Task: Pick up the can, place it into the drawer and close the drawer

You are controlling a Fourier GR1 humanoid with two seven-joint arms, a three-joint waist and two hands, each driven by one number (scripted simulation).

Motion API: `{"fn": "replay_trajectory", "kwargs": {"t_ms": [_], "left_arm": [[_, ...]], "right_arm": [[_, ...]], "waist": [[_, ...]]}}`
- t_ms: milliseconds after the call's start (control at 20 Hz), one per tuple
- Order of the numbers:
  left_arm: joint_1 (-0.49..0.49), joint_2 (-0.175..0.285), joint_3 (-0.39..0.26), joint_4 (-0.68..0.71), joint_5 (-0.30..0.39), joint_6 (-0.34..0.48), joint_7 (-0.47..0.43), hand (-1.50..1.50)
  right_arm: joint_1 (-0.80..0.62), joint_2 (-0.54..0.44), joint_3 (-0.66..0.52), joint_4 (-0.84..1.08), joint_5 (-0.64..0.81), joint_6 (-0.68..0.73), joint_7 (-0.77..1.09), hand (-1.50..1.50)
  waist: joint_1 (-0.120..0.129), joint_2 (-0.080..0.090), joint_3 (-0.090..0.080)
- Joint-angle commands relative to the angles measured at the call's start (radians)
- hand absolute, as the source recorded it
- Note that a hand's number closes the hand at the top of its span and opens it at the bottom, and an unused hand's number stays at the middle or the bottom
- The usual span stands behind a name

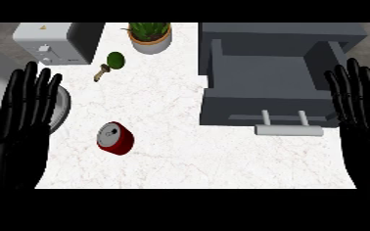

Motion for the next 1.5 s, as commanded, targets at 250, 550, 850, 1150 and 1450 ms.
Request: {"fn": "replay_trajectory", "kwargs": {"t_ms": [250, 550, 850, 1150, 1450], "left_arm": [[0.055, 0.011, -0.15, -0.103, 0.073, -0.151, -0.04, -1.5], [0.137, 0.007, -0.217, -0.106, -0.101, -0.017, 0.338, -1.5], [0.155, 0.033, -0.183, -0.215, -0.039, -0.065, 0.409, -1.5], [0.172, -0.029, -0.208, -0.171, -0.072, -0.01, 0.389, -1.5], [0.223, -0.011, -0.135, -0.104, -0.03, -0.056, 0.308, -1.5]], "right_arm": [[-0.061, 0.033, -0.033, 0.037, 0.008, -0.034, -0.028, -1.5], [0.092, 0.013, -0.061, -0.009, -0.035, -0.041, 0.25, -1.5], [0.109, 0.024, -0.085, -0.015, -0.044, -0.015, 0.228, -1.5], [0.276, 0.061, -0.066, -0.011, -0.027, 0.047, 0.055, -1.5], [0.189, 0.024, -0.168, 0.055, -0.098, 0.082, 0.084, -1.5]], "waist": [[-0.006, 0.01, 0.016], [-0.019, 0.008, 0.017], [-0.013, 0.01, 0.016], [-0.018, 0.01, 0.017], [-0.014, 0.01, 0.016]]}}
